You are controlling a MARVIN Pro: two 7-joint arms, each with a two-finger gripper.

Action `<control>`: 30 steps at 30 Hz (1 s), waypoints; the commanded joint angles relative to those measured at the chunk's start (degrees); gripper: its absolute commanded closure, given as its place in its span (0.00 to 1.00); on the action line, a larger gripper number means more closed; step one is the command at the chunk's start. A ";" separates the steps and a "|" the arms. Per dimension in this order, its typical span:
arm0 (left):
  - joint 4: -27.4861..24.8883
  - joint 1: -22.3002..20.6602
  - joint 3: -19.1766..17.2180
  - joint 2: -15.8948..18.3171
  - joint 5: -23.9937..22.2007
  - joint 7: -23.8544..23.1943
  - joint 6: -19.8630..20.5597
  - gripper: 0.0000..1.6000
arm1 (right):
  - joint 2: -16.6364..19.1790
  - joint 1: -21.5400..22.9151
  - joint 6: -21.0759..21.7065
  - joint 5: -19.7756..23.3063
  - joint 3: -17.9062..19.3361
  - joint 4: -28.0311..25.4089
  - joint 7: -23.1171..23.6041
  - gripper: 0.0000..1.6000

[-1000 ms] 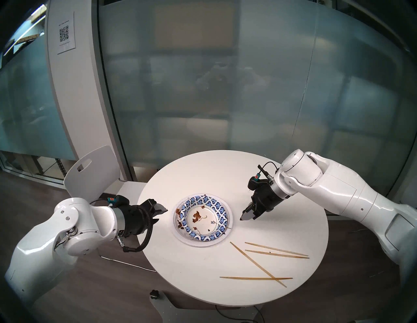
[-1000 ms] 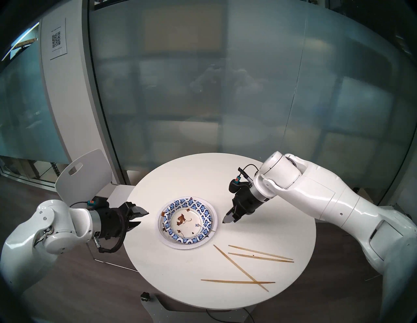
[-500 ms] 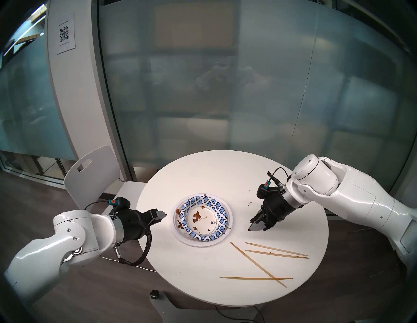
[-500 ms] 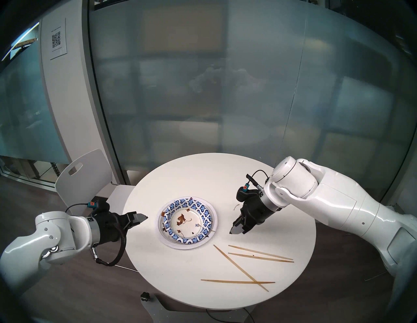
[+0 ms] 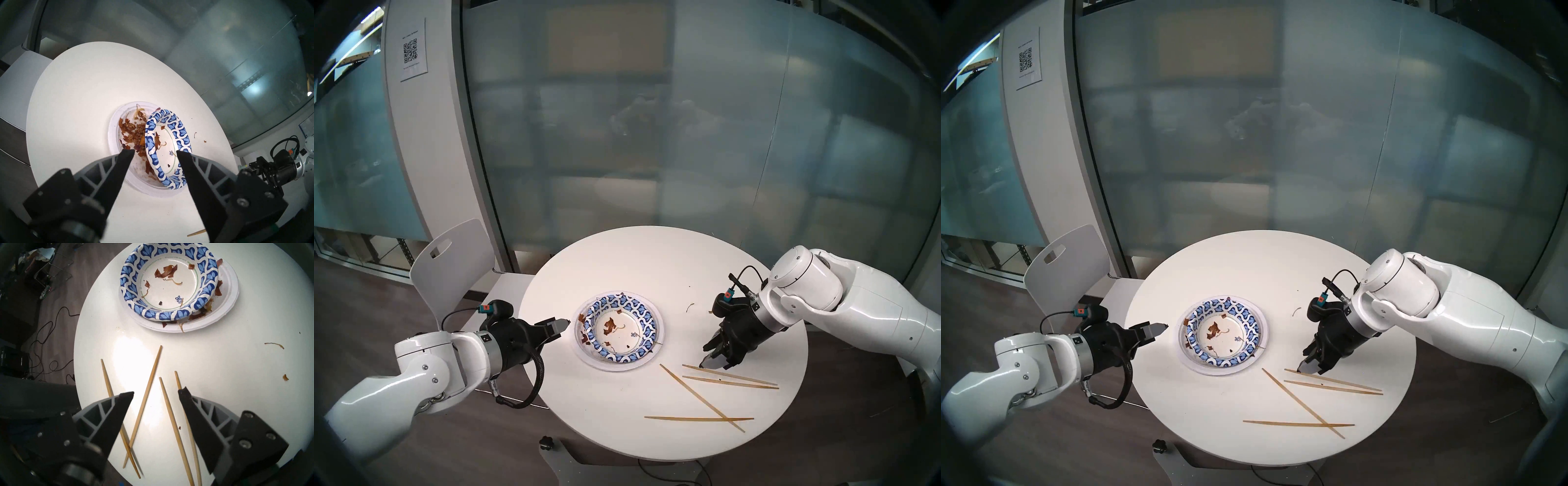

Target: Stack the plates into one stack

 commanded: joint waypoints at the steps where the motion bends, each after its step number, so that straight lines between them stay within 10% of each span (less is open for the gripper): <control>1: -1.20 -0.90 0.35 -0.27 1.13 -1.16 -0.76 0.08 | 1.85 -0.94 -0.11 4.39 0.69 -2.54 -4.25 0.21; 8: -0.40 -2.17 1.49 -0.57 1.17 -0.97 -0.40 0.11 | 2.03 -2.06 -0.11 7.74 0.75 -2.86 -8.52 0.19; 9: -0.17 -2.50 1.72 -0.54 1.06 -1.06 -0.16 0.07 | 1.92 -1.68 -0.11 8.32 1.00 -2.89 -8.35 0.00; 30: 0.21 -2.38 1.84 -0.78 1.45 -0.84 -0.62 0.00 | 2.69 -3.36 -0.11 10.87 -3.19 -7.37 -15.47 0.00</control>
